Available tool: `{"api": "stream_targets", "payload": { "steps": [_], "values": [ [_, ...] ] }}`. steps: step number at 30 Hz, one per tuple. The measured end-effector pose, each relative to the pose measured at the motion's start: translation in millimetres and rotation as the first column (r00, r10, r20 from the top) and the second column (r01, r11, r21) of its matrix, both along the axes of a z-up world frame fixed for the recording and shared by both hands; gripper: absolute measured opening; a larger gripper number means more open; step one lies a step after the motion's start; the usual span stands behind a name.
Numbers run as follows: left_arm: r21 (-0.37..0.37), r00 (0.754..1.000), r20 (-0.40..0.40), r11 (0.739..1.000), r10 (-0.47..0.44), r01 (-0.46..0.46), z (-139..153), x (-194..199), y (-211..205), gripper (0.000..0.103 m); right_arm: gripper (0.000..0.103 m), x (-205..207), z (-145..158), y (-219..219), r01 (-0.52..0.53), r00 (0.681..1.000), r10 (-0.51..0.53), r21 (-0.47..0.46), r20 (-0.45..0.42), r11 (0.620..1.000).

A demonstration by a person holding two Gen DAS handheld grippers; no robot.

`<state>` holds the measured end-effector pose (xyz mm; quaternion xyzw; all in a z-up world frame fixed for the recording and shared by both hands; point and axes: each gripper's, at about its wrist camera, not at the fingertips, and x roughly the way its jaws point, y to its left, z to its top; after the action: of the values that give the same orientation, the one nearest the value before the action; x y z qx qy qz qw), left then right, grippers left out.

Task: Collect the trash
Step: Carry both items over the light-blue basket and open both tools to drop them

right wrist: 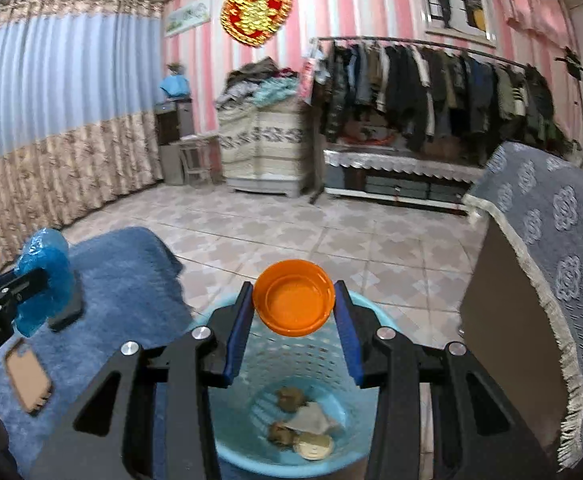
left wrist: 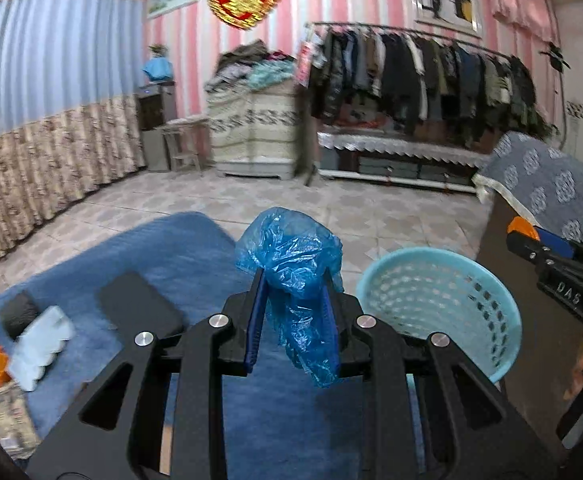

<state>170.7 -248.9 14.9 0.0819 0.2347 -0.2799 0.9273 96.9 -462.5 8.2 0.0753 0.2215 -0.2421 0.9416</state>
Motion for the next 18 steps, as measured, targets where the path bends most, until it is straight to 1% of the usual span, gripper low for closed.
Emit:
{"api": "stream_targets", "payload": {
  "steps": [3,6,10,13,15,16,17,18],
  "values": [
    [0.020,0.997,-0.034,0.998,-0.063,0.064,-15,3,-35,0.025,0.040,-2,-11,-17,0.049,0.999,-0.049,0.031,-0.005,0.998],
    [0.058,0.993,-0.020,0.991,-0.120,0.121,-28,4,-66,0.025,0.040,-5,-17,-29,0.080,0.997,-0.079,0.052,-0.008,0.995],
    [0.071,0.983,-0.052,0.981,-0.179,0.182,-43,9,-101,0.026,0.040,-2,-21,-36,0.090,0.996,-0.089,0.055,-0.019,0.994],
    [0.077,0.974,-0.087,0.974,-0.208,0.215,-53,15,-120,0.027,0.040,1,-29,-42,0.094,0.995,-0.091,0.082,-0.037,0.992],
    [0.088,0.970,-0.101,0.969,-0.220,0.229,-57,19,-128,0.042,0.040,5,-32,-41,0.096,0.994,-0.091,0.083,-0.059,0.992],
    [0.087,0.971,-0.103,0.970,-0.216,0.225,-59,20,-132,0.056,0.040,7,-34,-41,0.096,0.993,-0.091,0.079,-0.069,0.992],
    [0.079,0.973,-0.102,0.974,-0.205,0.214,-59,23,-131,0.066,0.040,7,-36,-43,0.097,0.993,-0.091,0.076,-0.074,0.992],
    [0.069,0.976,-0.102,0.978,-0.191,0.199,-58,26,-129,0.069,0.040,8,-37,-42,0.099,0.992,-0.093,0.073,-0.079,0.992]
  ]
}}
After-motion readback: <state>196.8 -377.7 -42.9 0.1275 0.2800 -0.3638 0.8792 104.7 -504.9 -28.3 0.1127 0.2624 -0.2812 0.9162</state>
